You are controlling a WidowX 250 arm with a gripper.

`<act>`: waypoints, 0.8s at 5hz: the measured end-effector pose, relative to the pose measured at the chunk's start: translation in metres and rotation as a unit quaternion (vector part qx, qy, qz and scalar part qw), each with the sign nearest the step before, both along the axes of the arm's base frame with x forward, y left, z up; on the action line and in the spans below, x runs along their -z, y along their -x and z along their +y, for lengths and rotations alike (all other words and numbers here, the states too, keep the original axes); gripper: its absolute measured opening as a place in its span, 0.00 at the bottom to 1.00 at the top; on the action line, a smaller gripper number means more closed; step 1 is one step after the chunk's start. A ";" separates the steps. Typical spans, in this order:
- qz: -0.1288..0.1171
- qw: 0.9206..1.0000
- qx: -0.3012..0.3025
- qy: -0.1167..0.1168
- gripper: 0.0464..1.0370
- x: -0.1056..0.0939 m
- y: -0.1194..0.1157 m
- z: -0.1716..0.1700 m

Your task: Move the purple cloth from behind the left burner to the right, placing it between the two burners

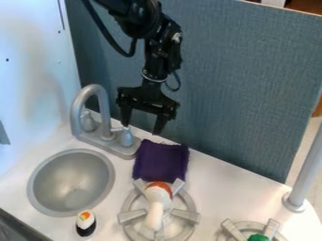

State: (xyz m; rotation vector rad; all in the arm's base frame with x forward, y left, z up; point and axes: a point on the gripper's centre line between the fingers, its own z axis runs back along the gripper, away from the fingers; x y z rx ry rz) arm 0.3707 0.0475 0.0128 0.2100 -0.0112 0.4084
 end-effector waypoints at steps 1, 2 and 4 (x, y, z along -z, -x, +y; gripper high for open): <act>0.024 1.000 0.001 0.003 0.96 0.017 0.006 -0.001; 0.009 0.999 0.024 0.031 0.96 0.038 -0.005 -0.010; -0.008 0.997 0.054 0.053 0.96 0.071 -0.029 -0.016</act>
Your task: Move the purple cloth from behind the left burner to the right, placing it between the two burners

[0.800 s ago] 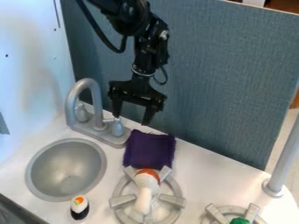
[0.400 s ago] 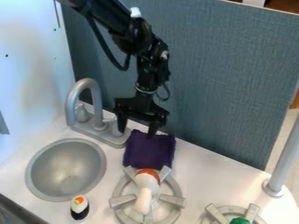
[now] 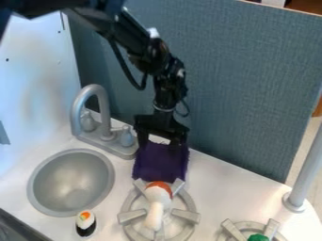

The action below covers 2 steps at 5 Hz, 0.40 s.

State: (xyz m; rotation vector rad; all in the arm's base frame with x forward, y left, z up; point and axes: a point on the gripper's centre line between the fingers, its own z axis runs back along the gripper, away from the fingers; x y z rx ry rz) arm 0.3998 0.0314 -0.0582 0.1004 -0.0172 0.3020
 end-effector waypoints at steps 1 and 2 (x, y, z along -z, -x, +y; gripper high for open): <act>-0.002 1.000 -0.004 0.004 0.96 0.010 -0.011 0.000; 0.015 1.000 -0.005 0.002 0.96 0.026 -0.016 0.001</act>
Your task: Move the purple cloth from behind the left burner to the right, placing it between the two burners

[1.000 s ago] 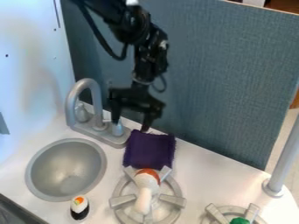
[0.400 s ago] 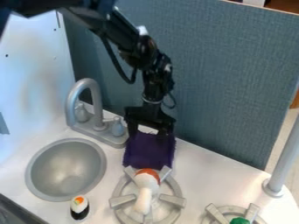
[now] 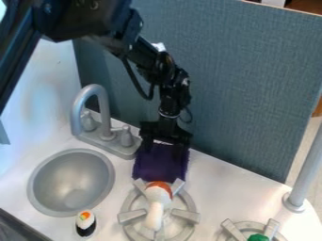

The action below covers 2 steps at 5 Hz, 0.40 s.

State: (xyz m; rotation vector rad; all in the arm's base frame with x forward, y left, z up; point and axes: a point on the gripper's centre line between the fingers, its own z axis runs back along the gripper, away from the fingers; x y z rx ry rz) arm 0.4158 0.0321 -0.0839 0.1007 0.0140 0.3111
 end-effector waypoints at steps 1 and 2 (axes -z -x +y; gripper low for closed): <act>0.002 1.000 -0.010 -0.010 0.96 0.005 -0.006 0.003; 0.016 1.000 -0.016 -0.020 0.96 0.018 -0.009 0.007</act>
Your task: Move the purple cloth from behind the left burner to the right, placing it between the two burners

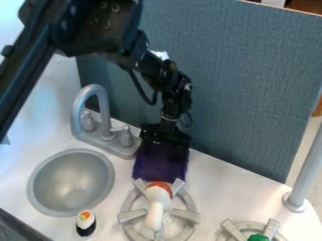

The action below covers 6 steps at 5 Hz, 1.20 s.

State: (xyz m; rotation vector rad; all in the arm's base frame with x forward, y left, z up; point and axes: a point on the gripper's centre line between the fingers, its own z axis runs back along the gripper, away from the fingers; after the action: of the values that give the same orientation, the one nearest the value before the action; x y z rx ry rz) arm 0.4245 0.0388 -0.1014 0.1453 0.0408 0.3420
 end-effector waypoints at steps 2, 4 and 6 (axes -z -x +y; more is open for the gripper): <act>0.017 1.000 -0.004 0.016 0.96 0.005 -0.006 -0.007; 0.020 0.994 0.038 0.097 0.96 0.008 0.001 -0.064; 0.023 0.982 0.100 0.158 0.96 0.007 0.016 -0.117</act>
State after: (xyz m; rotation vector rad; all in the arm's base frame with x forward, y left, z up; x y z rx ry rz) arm 0.4087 -0.0779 -0.1081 -0.1566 0.1256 0.1283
